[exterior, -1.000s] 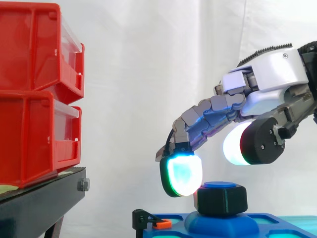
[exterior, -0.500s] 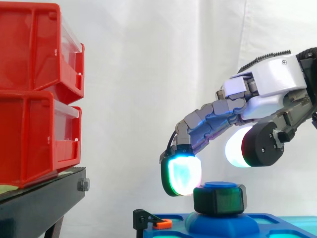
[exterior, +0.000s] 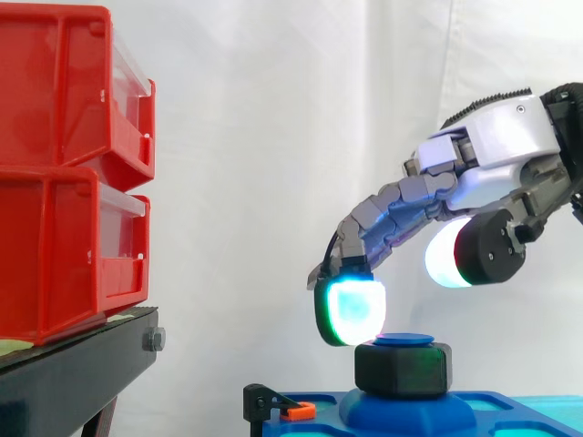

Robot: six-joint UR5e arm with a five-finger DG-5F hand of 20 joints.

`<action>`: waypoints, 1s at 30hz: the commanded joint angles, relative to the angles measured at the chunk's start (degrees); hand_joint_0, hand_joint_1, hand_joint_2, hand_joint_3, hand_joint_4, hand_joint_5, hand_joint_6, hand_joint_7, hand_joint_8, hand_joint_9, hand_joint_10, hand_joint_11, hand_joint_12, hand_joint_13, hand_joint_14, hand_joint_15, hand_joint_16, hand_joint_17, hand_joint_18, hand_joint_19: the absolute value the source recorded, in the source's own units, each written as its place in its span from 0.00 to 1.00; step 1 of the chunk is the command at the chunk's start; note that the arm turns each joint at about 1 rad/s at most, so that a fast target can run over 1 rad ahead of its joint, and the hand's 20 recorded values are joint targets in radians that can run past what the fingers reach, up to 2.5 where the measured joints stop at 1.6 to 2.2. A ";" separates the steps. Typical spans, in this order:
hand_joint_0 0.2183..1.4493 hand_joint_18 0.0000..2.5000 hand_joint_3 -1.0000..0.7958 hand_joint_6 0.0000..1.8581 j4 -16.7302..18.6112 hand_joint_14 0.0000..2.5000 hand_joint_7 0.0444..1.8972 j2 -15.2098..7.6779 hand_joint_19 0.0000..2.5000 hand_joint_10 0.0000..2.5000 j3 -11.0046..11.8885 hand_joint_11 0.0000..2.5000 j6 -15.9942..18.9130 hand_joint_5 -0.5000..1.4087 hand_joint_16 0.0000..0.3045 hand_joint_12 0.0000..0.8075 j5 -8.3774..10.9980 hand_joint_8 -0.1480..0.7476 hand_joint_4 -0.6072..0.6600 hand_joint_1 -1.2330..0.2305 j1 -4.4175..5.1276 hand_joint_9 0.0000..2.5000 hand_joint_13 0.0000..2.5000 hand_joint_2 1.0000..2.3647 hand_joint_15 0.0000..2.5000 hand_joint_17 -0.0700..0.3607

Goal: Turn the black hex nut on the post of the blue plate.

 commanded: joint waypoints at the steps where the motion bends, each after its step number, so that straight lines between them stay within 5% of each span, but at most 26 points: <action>1: 0.22 0.08 0.28 0.27 -2.21 0.00 0.50 0.00 0.06 0.00 1.96 0.02 0.00 0.16 0.19 0.44 -0.03 0.44 0.63 0.62 -0.22 0.14 0.14 0.00 0.03 0.47; 12: 0.22 0.07 0.28 0.27 0.07 0.00 0.50 -0.08 0.06 0.00 3.45 0.02 0.17 0.16 0.19 0.44 1.64 0.44 0.64 0.62 1.09 0.14 0.14 0.00 0.03 0.47; 19: 0.22 0.07 0.28 0.27 2.44 0.00 0.50 -0.08 0.06 0.00 3.54 0.02 0.17 0.16 0.19 0.44 4.19 0.44 0.64 0.63 3.55 0.14 0.14 0.00 0.03 0.47; 23: 0.22 0.07 0.28 0.27 2.62 0.00 0.50 -0.08 0.06 0.00 3.01 0.02 0.17 0.16 0.19 0.44 6.74 0.44 0.64 0.63 6.02 0.14 0.14 0.00 0.03 0.47; 30: 0.22 0.07 0.28 0.27 4.38 0.00 0.50 -0.08 0.06 0.00 -0.59 0.02 1.05 0.16 0.19 0.44 8.41 0.44 0.64 0.62 7.42 0.14 0.14 0.00 0.03 0.46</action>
